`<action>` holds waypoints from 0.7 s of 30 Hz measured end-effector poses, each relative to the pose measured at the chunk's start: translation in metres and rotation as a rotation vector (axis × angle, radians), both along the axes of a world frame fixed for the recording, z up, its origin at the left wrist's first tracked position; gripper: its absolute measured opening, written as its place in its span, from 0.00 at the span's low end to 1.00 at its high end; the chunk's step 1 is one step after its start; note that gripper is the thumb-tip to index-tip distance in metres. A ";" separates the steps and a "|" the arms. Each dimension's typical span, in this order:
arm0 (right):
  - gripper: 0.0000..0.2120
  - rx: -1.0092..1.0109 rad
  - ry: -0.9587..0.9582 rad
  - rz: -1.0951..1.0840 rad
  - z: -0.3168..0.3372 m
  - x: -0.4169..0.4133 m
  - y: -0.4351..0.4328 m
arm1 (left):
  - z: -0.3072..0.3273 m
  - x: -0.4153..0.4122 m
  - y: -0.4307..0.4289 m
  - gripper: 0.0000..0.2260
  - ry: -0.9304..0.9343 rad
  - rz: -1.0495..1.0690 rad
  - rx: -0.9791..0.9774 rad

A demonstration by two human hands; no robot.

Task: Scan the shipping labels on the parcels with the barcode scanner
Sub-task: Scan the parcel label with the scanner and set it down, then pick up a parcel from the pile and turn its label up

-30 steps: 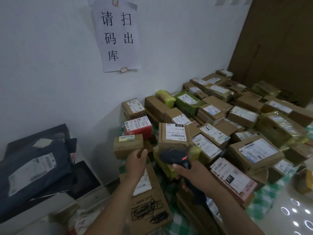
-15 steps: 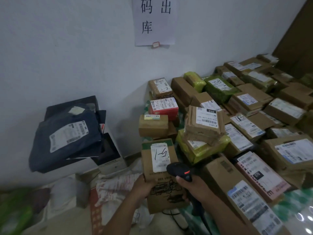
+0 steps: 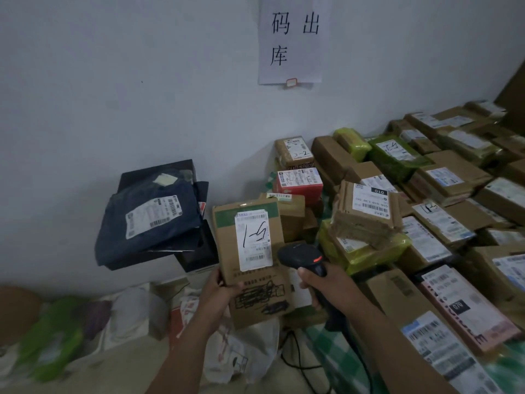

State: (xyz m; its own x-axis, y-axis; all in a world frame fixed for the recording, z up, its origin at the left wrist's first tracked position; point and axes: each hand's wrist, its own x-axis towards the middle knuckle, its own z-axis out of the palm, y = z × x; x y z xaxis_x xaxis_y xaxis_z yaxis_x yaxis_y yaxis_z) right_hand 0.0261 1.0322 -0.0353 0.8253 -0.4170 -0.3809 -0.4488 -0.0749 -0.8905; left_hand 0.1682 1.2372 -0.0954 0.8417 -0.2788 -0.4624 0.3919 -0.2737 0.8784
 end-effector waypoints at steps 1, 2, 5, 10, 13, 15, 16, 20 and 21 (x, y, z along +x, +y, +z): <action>0.18 -0.014 -0.009 0.017 0.002 0.001 0.000 | 0.002 0.001 0.002 0.21 -0.023 0.018 -0.001; 0.18 -0.022 -0.017 0.030 0.004 0.001 0.000 | 0.003 0.001 0.004 0.20 -0.039 0.043 -0.005; 0.17 -0.040 -0.020 0.055 0.011 -0.001 0.002 | 0.006 0.002 0.005 0.21 -0.061 0.123 -0.012; 0.13 -0.015 -0.030 0.100 0.027 -0.008 0.003 | 0.007 0.004 0.000 0.25 -0.102 0.152 0.022; 0.15 -0.024 -0.015 0.127 0.036 -0.011 0.003 | 0.009 0.004 -0.004 0.24 -0.122 0.151 0.027; 0.15 -0.029 -0.017 0.130 0.040 -0.012 0.003 | 0.011 0.004 -0.007 0.24 -0.118 0.138 0.028; 0.14 -0.028 -0.021 0.133 0.042 -0.012 0.003 | 0.013 0.004 -0.008 0.24 -0.119 0.131 0.033; 0.13 -0.017 -0.041 0.131 0.046 -0.011 0.004 | 0.014 0.005 -0.010 0.25 -0.129 0.117 0.060; 0.13 -0.023 -0.040 0.132 0.046 -0.010 0.004 | 0.014 0.005 -0.010 0.25 -0.124 0.117 0.063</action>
State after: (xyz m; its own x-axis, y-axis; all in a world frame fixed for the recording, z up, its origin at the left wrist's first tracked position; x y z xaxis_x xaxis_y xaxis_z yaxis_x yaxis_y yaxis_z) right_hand 0.0163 1.0364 0.0106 0.8878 -0.3117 -0.3385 -0.3982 -0.1517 -0.9047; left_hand 0.1734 1.2271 -0.0816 0.9185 -0.1490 -0.3662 0.3139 -0.2885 0.9046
